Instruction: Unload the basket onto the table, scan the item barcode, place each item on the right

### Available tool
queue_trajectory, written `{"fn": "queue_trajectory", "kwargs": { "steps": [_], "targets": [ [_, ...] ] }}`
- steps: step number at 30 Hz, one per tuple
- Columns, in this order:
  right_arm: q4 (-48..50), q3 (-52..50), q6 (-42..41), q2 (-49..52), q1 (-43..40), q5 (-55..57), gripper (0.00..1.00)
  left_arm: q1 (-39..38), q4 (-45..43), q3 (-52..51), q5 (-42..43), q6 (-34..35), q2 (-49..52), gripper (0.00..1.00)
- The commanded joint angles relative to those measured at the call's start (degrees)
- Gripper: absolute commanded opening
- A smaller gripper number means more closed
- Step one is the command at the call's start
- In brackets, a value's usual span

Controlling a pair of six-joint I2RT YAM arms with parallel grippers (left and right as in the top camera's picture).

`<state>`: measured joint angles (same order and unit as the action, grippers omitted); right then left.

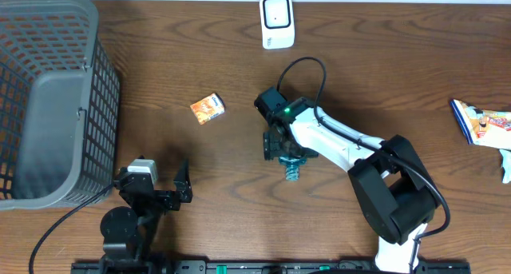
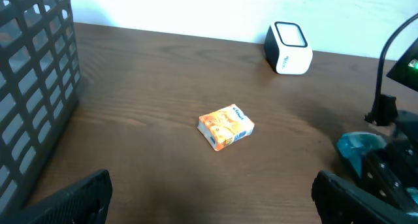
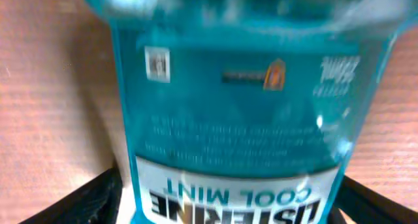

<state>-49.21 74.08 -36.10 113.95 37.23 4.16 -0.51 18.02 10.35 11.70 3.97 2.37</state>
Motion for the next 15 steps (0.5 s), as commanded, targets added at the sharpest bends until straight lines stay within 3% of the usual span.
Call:
{"fn": "queue_trajectory", "kwargs": {
  "steps": [1,8,15],
  "targets": [
    [-1.99,-2.45,1.42,1.49,-0.13,-0.26,0.82,-0.17,-0.04,0.68,0.31,-1.16,-0.24,0.98],
    [-2.73,-2.54,0.79,1.46,-0.13,-4.2,0.54,-0.17,-0.04,0.68,0.31,-1.16,-0.24,0.98],
    [-5.09,-2.19,0.83,1.42,-0.98,-11.45,0.47,-0.17,-0.02,0.68,0.31,-1.16,-0.24,0.98]
  ]
}}
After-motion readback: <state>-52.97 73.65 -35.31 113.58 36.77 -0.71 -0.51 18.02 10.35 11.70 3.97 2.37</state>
